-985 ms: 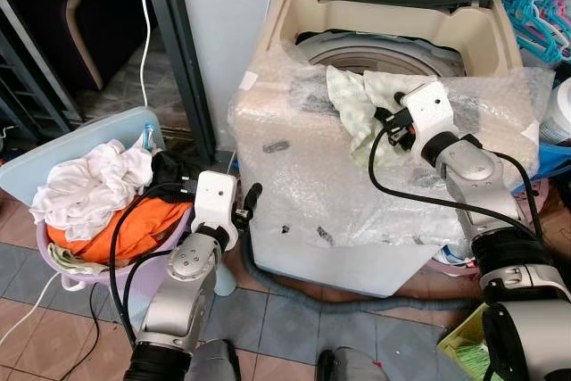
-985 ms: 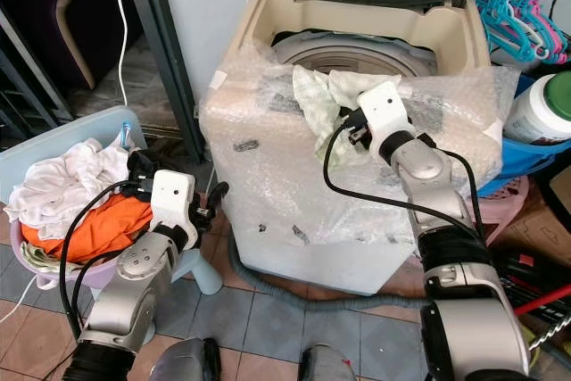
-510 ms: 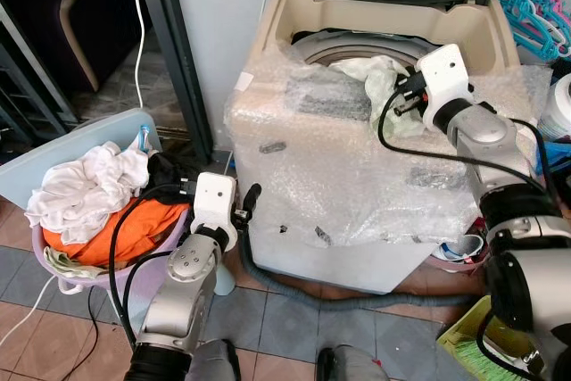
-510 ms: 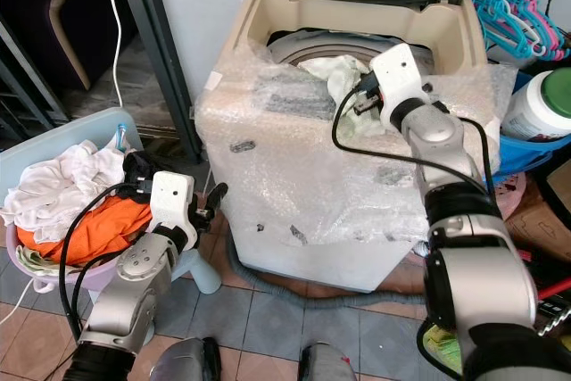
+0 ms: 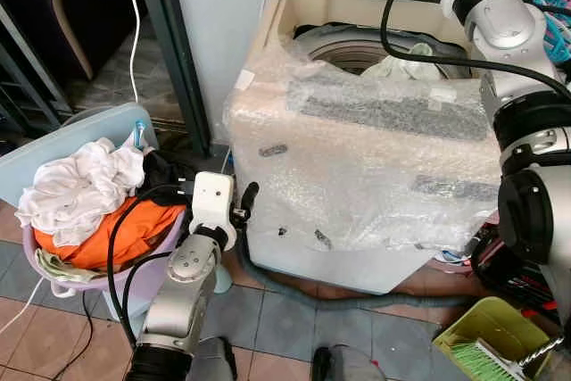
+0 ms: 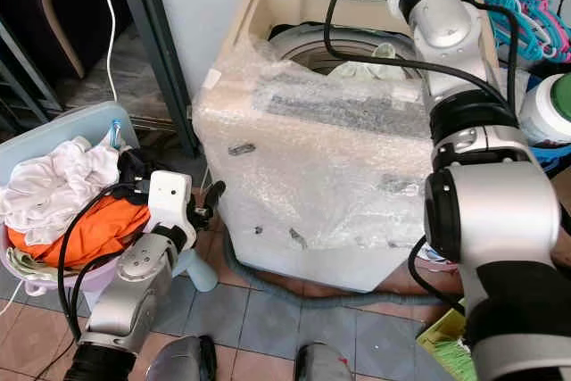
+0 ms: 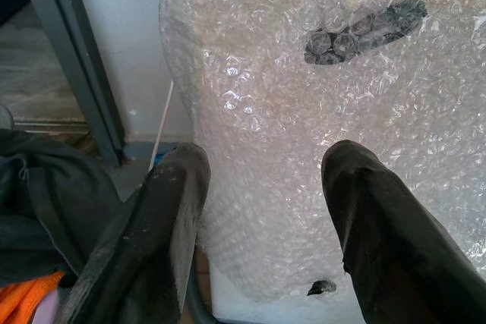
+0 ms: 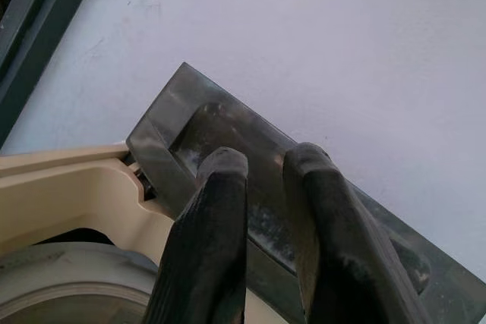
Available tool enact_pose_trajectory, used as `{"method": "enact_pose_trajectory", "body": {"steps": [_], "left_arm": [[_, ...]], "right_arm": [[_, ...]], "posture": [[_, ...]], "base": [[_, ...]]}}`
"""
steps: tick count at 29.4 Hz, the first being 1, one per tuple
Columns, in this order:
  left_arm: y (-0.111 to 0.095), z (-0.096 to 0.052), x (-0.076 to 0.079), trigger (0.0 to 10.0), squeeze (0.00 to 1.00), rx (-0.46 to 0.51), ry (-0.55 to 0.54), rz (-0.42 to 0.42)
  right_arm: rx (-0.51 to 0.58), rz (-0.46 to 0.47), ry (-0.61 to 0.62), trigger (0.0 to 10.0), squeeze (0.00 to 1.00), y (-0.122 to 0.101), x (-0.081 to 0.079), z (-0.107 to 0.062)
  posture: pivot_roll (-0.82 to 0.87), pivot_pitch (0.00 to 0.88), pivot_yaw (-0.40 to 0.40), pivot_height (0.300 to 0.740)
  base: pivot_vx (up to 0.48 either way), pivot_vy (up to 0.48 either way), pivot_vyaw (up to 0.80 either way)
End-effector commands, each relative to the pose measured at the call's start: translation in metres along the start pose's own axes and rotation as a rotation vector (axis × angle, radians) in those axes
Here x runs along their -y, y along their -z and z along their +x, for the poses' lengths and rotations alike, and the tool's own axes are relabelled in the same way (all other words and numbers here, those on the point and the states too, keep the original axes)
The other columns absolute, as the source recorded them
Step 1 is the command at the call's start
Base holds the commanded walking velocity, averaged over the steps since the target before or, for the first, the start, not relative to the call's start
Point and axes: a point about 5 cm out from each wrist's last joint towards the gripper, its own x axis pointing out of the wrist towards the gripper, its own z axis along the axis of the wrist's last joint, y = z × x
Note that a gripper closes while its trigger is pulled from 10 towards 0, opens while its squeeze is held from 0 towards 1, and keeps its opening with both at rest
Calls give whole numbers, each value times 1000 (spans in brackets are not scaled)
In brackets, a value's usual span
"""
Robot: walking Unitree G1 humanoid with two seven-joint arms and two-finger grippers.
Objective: Clothes washing
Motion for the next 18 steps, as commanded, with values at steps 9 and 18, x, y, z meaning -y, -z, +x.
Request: {"method": "enact_pose_trajectory", "body": {"steps": [9,18], "left_arm": [[-17,8,-13,10000,0,101,-94,7],[-32,11,-10,10000,0,183,-100,-3]], "right_arm": [[25,195,87,10000,1000,44,-12,-51],[-22,278,130,10000,1000,56,-53,-124]], "posture": [[-80,27,19,740],[-104,19,35,740]], "base": [[0,0,0],[0,0,0]]}}
